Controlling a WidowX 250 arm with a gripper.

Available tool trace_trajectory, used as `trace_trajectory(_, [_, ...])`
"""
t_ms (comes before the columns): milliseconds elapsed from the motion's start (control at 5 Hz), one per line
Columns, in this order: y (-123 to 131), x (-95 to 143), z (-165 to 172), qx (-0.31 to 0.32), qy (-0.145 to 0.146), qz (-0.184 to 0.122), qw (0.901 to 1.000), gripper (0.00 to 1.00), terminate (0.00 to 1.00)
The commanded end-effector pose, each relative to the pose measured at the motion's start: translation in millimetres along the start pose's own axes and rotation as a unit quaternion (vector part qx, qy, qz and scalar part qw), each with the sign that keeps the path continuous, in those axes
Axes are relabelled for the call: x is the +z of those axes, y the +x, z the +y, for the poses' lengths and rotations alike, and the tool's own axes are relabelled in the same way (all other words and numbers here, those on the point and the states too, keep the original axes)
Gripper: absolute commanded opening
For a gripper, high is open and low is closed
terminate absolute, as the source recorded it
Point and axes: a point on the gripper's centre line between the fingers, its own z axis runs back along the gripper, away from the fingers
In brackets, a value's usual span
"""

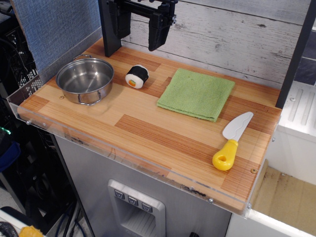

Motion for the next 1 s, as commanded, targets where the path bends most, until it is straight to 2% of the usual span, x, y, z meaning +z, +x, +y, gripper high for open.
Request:
trace_trajectory(0, [0,0,0,0.0,0.0,0.0,1.0,1.0,0.0])
trace_trajectory(400, [32,-20,49,0.031,0.039,-0.027,0.9984,1.0,0.0])
trace_trajectory(600, [42,-37,67,0.039,0.052,-0.03,0.9974,1.0,0.0])
trace_trajectory(800, [45,-52,71,0.044,0.052,-0.026,0.9973,1.0,0.0])
